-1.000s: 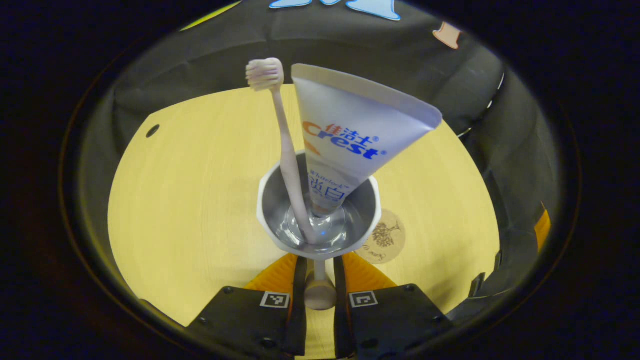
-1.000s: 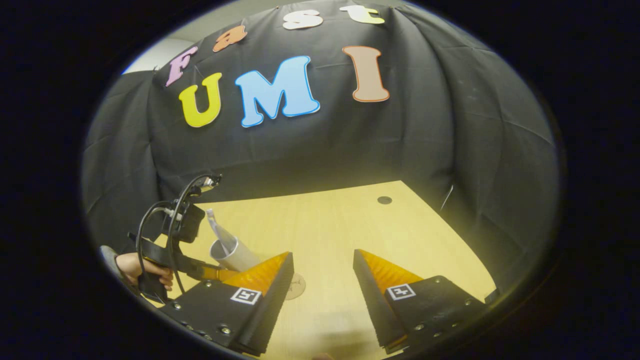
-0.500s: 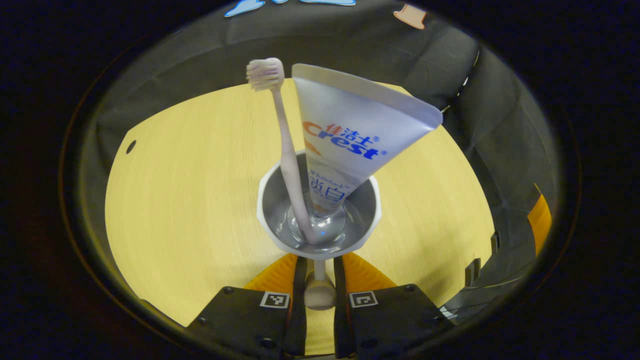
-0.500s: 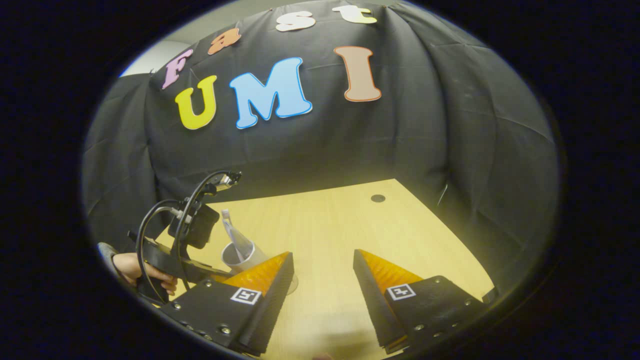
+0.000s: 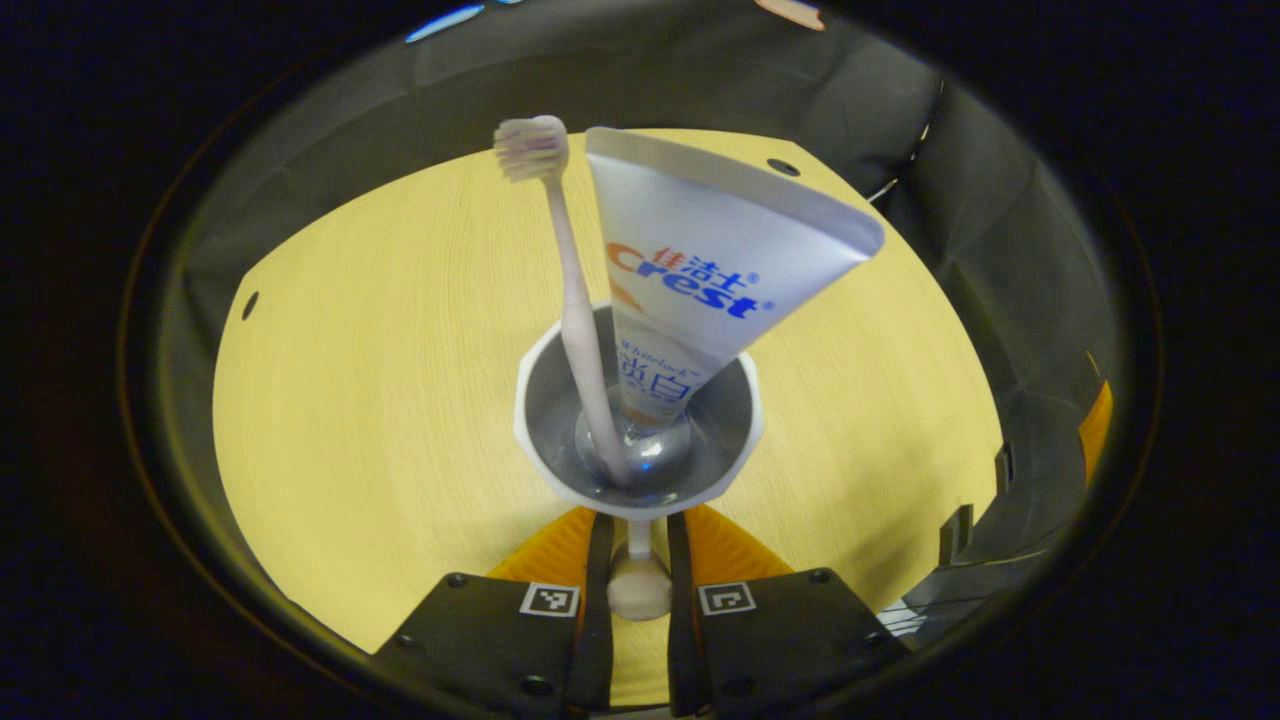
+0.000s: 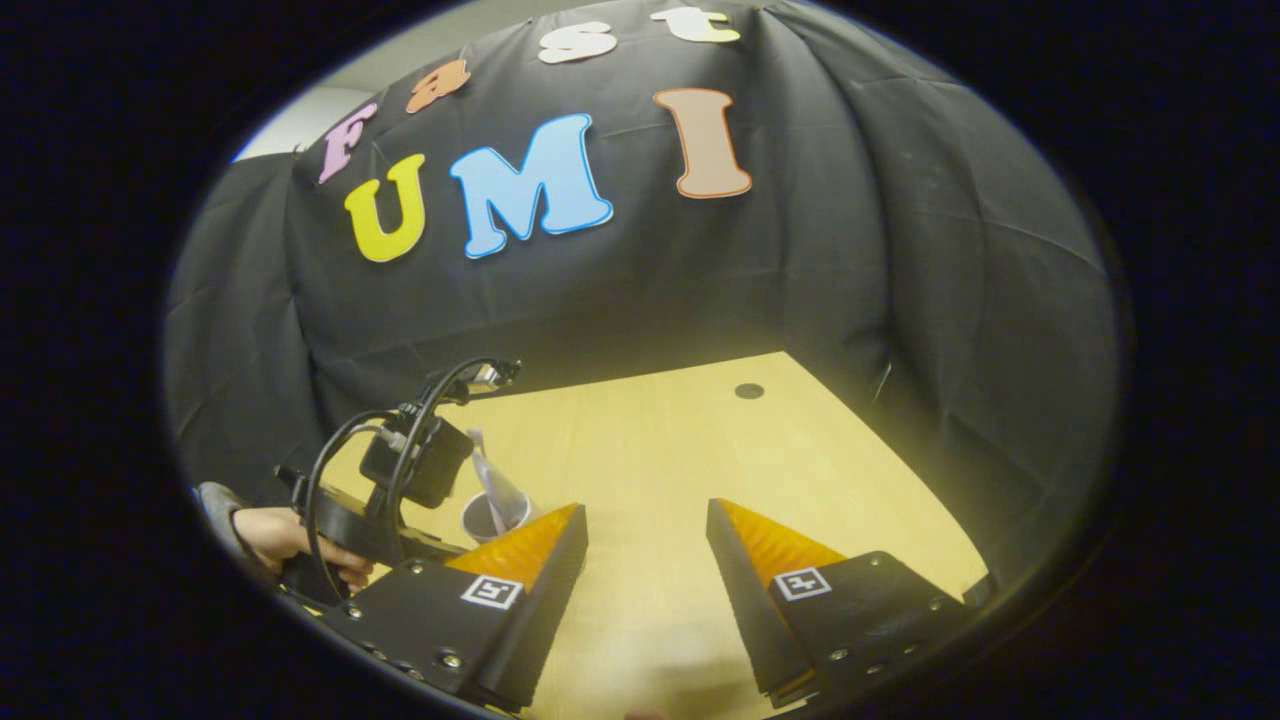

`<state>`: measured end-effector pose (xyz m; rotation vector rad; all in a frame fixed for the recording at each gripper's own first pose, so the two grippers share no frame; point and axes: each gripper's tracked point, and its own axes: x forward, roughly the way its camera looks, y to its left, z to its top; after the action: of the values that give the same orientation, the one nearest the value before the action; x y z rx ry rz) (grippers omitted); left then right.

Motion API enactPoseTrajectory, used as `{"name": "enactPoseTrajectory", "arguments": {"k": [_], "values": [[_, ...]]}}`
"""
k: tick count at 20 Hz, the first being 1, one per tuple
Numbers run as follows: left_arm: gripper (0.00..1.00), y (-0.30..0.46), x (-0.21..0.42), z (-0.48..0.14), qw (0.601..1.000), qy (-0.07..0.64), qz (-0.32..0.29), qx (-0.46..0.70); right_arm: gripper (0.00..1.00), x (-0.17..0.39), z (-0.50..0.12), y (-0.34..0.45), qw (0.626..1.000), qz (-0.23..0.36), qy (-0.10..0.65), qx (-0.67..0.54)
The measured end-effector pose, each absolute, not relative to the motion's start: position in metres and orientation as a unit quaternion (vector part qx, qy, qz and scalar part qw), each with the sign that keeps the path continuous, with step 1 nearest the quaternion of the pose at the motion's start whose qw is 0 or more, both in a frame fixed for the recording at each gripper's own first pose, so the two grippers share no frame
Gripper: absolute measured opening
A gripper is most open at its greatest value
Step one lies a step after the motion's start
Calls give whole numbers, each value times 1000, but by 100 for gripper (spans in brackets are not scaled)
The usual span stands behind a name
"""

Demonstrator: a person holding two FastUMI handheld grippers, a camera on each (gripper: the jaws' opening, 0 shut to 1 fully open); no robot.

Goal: Put the toothbrush and toothpaste on the desktop into the cup, then pick up the cup and place it on the coaster on the desktop.

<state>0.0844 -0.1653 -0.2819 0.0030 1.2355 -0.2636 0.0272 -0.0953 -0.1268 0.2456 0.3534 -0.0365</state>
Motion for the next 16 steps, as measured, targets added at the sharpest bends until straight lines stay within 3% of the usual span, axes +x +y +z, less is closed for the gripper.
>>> {"name": "enactPoseTrajectory", "arguments": {"k": [5, 6, 7, 12, 14, 16], "values": [[29, -167, 86, -283, 806, 580, -115, 8, 76, 25, -128, -105, 977, -14, 176, 122], [30, -167, 85, -283, 807, 580, -112, 7, 71, 25, -127, -106, 977, -12, 176, 122], [29, -167, 85, -284, 807, 581, -110, 5, 76, 25, -126, -107, 977, -10, 176, 122], [38, -169, 86, -281, 818, 566, -105, -1, 76, 23, -119, -112, 980, 3, 171, 103], [34, -167, 86, -276, 827, 554, -99, -11, 76, 23, -114, -112, 981, 11, 167, 97], [44, -163, 85, -266, 838, 537, -92, -26, 76, 22, -110, -112, 982, 20, 162, 91]]}}
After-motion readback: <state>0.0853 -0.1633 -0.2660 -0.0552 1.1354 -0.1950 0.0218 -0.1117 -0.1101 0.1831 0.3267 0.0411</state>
